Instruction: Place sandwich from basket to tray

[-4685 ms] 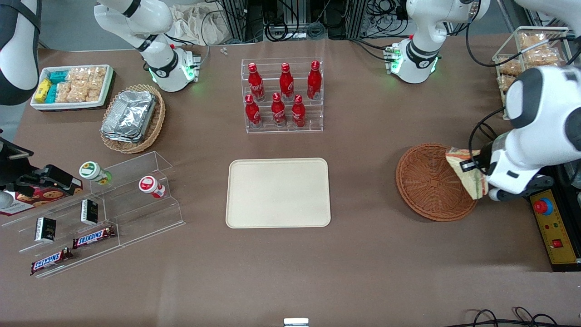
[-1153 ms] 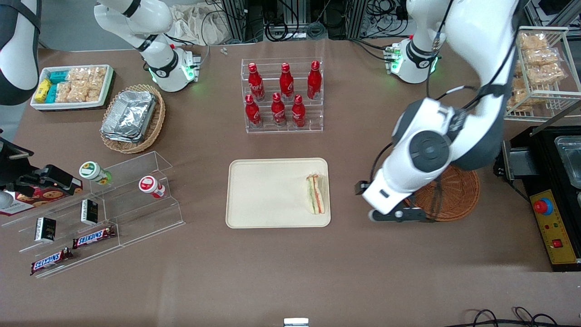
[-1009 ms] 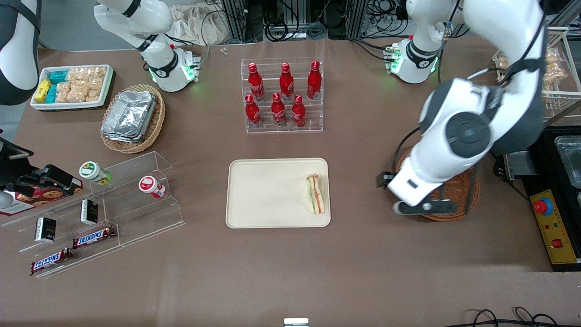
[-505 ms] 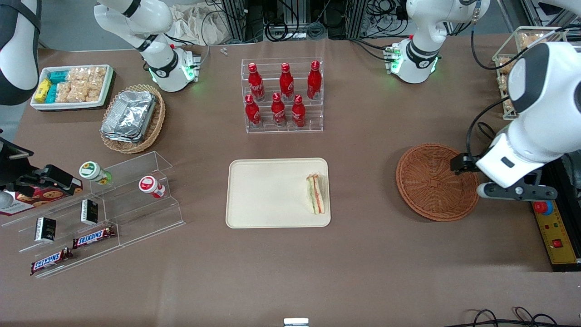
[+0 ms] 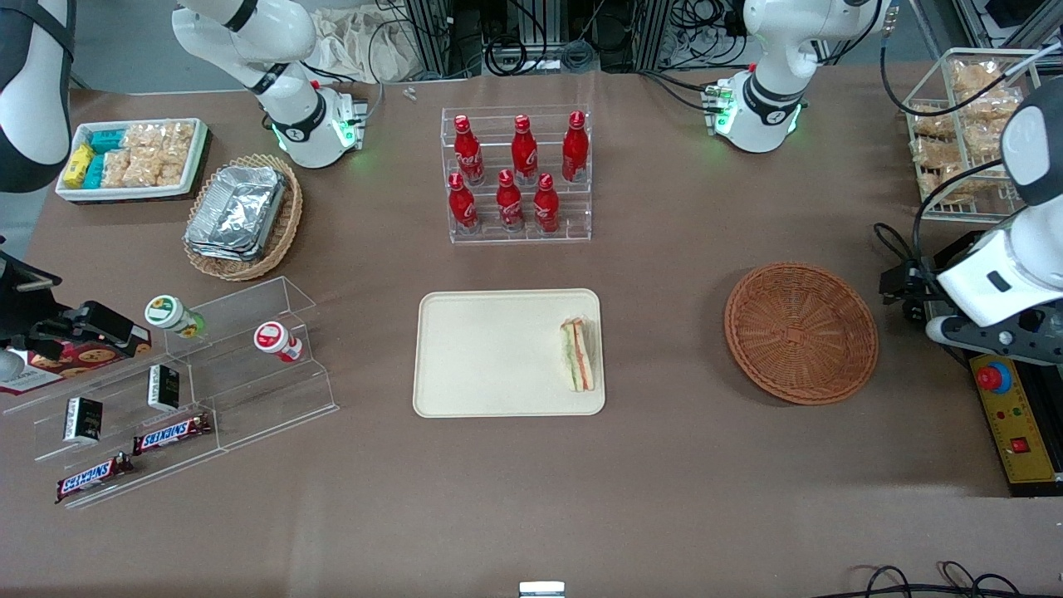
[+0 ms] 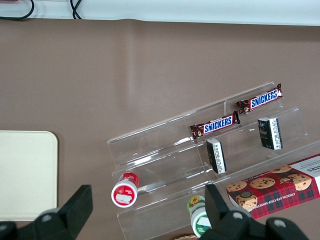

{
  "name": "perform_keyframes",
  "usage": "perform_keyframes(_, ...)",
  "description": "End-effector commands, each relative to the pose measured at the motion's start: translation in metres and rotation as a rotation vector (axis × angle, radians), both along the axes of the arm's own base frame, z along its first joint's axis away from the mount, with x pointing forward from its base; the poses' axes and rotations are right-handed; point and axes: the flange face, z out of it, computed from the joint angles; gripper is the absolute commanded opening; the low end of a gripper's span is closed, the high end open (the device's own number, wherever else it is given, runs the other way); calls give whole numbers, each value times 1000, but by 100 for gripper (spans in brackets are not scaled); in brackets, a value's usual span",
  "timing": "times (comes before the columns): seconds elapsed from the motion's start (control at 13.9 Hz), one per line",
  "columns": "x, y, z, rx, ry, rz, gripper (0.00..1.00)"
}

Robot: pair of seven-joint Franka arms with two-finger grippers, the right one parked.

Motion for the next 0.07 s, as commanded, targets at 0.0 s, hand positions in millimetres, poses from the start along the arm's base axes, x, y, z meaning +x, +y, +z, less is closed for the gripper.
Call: perform_keyframes(0.0,8,0,11,-7,-28,-33,100)
